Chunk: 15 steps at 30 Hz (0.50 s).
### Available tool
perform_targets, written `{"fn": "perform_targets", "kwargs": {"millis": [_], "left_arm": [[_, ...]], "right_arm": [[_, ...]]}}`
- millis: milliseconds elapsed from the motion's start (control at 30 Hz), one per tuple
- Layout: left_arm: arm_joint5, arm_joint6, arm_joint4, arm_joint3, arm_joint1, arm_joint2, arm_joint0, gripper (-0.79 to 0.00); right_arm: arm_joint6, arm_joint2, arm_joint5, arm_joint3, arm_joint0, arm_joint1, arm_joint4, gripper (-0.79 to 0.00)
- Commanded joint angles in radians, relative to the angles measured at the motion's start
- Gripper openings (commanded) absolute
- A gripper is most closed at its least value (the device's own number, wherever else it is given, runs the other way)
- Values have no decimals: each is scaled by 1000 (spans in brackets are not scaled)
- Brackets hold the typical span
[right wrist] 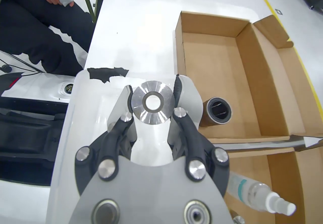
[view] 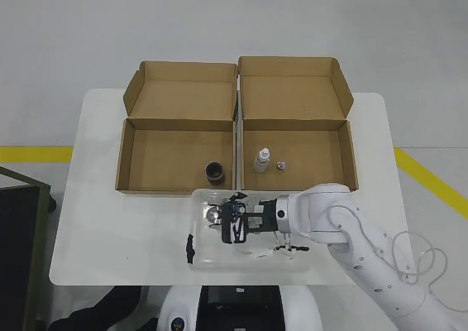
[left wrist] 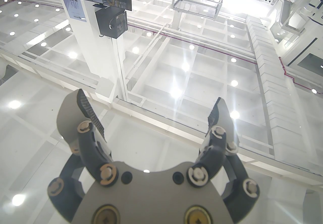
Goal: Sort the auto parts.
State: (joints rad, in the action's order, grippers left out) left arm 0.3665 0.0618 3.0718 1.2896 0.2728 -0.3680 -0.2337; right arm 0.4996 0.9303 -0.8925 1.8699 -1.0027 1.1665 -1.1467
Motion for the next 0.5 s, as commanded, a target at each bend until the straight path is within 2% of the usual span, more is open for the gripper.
{"fn": "perform_targets", "kwargs": {"millis": [0, 467], "left_arm": [[0, 0, 0, 0, 0, 0, 0, 0], [0, 0, 0, 0, 0, 0, 0, 0]], "right_arm": [[-2, 16, 0, 22, 2, -3, 16, -785], [-76, 140, 55, 131, 29, -16, 141, -785]]}}
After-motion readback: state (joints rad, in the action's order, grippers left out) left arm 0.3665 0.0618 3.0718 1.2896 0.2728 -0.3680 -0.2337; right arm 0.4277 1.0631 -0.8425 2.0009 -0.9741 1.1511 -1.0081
